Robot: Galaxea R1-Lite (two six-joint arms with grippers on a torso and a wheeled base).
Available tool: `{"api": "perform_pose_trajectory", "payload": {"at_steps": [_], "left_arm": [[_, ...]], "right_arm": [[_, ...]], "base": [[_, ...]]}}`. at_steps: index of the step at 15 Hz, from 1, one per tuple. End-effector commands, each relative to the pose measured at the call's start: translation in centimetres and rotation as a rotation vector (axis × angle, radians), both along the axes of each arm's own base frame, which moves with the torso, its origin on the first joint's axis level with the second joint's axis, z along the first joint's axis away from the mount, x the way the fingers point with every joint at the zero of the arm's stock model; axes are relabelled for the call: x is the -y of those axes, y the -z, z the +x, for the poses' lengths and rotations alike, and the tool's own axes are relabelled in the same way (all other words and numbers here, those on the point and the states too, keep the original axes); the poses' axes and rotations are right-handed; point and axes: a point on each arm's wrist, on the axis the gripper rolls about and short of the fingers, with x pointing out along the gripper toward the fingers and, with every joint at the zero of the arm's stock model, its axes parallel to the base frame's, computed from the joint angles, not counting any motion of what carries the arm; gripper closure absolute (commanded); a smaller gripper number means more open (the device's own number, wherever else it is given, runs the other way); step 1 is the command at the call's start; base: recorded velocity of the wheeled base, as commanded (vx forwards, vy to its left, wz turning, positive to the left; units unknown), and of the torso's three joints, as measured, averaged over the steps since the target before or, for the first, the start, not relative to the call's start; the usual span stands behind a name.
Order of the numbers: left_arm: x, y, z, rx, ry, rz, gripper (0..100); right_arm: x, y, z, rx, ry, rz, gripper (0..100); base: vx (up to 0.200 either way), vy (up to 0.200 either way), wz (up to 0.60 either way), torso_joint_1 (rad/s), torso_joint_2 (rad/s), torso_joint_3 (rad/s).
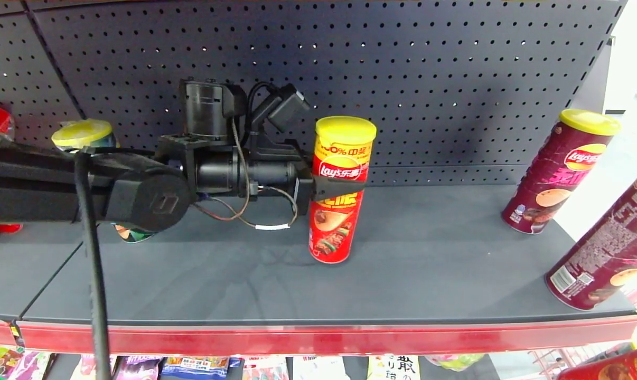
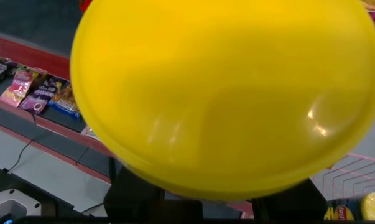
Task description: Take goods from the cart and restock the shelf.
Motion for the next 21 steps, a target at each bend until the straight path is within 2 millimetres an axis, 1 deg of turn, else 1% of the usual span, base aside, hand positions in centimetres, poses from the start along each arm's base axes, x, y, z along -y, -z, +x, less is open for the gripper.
{"api": "perform_pose_trajectory", "payload": {"at_steps": [1,4,8,16,20,21], "left_arm": [[0.2,-0.5,-2.5,0.028,0.003,-0.021,100],[0.6,0.5,-5.0,0.01,-0.007,-0.02,100],[0.9,1.3,-6.3,-0.009,-0.012,-0.046,100],[0.4,3.6,-7.3,-0.027,-0.018,-0.043,100],[0.5,3.8,-7.2,-0.016,-0.024,-0.059,100],[0.8,3.8,-7.4,-0.02,-0.014,-0.059,100]], "right_arm": [[0.0,0.0,0.0,0.002,-0.002,0.0,100],[0.0,0.1,0.0,-0.003,-0.008,0.002,100],[0.0,0.2,0.1,-0.009,-0.011,0.001,100],[0.0,0.1,0.0,-0.006,-0.011,0.002,100],[0.0,0.1,0.1,-0.009,-0.013,0.001,100],[0.0,0.1,0.1,-0.009,-0.013,0.001,100]], "base": [[0.0,0.0,0.0,0.0,0.0,0.0],[0.0,0.0,0.0,0.0,0.0,0.0],[0.0,0.0,0.0,0.0,0.0,0.0],[0.0,0.0,0.0,0.0,0.0,0.0],[0.0,0.0,0.0,0.0,0.0,0.0],[0.0,0.0,0.0,0.0,0.0,0.0]]}}
